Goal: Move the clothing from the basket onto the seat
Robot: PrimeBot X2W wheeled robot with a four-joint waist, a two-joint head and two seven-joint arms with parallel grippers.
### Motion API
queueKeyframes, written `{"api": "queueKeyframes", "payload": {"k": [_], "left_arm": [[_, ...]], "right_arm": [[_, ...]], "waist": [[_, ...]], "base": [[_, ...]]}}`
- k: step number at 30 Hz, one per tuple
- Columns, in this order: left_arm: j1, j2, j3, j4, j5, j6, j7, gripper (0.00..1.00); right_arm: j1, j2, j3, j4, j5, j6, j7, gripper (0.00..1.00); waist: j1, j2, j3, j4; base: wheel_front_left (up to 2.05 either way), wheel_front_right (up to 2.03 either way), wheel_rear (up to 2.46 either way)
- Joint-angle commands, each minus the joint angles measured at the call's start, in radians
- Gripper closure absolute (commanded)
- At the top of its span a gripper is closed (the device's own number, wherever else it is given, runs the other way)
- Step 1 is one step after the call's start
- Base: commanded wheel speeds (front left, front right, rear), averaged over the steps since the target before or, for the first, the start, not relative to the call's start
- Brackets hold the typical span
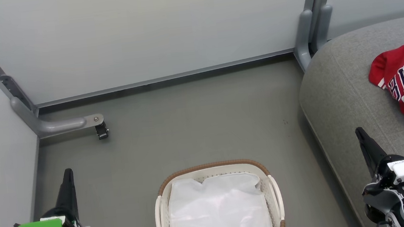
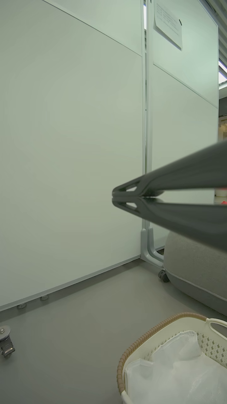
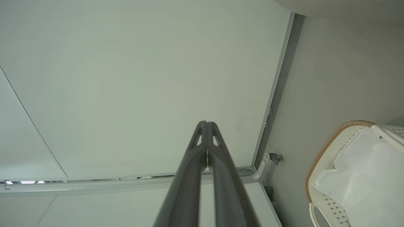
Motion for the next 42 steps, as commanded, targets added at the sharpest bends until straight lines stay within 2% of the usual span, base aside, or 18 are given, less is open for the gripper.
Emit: {"api": "queueKeyframes", "payload": {"k": [1,42], "left_arm": [[-0.011,0.007,0.002,-0.003,-0.003,-0.007,0.004,1.0],[-0.011,0.007,0.002,-0.003,-0.004,-0.007,0.004,1.0]], "right_arm": [[0.01,-0.006,-0.002,-0.004,0.004,0.0,0.003,1.0],[0.01,-0.006,-0.002,-0.004,0.004,0.0,0.003,1.0]], "waist": [[0.0,0.0,0.0,0.0],[0.0,0.0,0.0,0.0]], "base": [[0.0,0.0,0.0],[0.0,0.0,0.0]]}}
